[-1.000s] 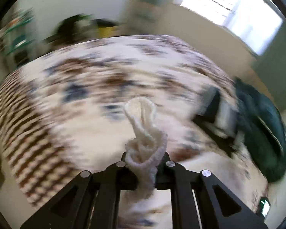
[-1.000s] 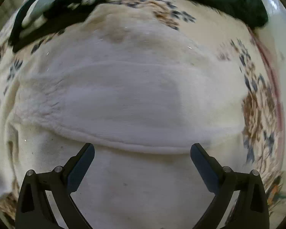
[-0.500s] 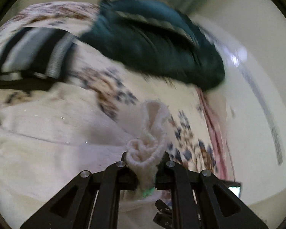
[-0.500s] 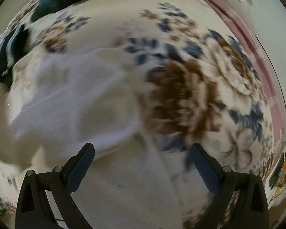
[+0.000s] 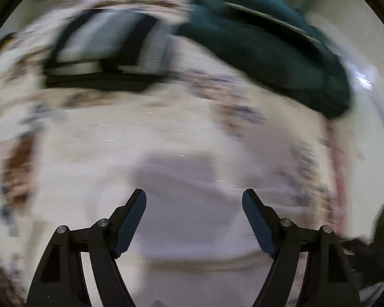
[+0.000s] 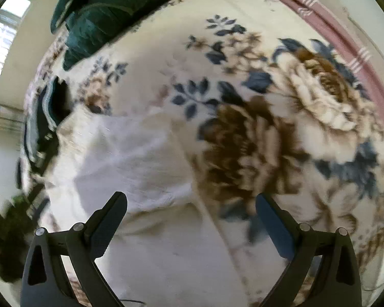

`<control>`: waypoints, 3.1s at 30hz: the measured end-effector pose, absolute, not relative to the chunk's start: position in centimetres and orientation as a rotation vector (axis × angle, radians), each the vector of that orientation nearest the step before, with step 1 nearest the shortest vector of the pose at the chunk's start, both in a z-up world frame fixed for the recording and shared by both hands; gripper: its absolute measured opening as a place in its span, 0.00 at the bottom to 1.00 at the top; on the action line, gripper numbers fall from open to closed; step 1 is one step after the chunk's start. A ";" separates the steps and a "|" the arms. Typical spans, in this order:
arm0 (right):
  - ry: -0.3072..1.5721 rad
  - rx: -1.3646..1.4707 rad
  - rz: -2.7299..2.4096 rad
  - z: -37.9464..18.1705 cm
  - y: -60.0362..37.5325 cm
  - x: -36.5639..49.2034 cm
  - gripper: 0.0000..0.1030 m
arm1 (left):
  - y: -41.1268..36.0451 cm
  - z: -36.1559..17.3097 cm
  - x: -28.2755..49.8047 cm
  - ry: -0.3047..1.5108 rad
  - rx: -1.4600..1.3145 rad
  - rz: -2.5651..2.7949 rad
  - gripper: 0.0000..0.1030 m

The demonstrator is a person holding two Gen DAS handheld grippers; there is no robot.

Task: Fold small clothes

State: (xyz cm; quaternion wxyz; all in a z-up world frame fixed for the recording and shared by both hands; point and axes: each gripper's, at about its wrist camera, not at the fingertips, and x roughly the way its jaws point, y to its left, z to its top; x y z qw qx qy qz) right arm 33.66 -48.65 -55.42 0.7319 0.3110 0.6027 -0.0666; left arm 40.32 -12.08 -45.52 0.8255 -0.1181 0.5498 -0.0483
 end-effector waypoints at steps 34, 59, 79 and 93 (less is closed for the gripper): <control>1.598 0.338 0.170 -54.3 -47.8 35.3 0.97 | -15.2 -45.0 26.0 1.236 -0.125 0.011 0.87; 1.693 0.530 0.715 -68.0 -45.7 47.9 0.61 | -35.4 -56.4 15.9 1.403 -0.008 0.124 0.46; 1.676 0.308 0.509 -51.4 -29.5 49.4 0.21 | -15.7 -41.6 14.0 1.153 -0.589 0.255 0.08; 1.872 0.189 0.379 -61.6 1.2 53.6 0.49 | 6.4 -52.5 14.3 1.237 -0.911 0.243 0.12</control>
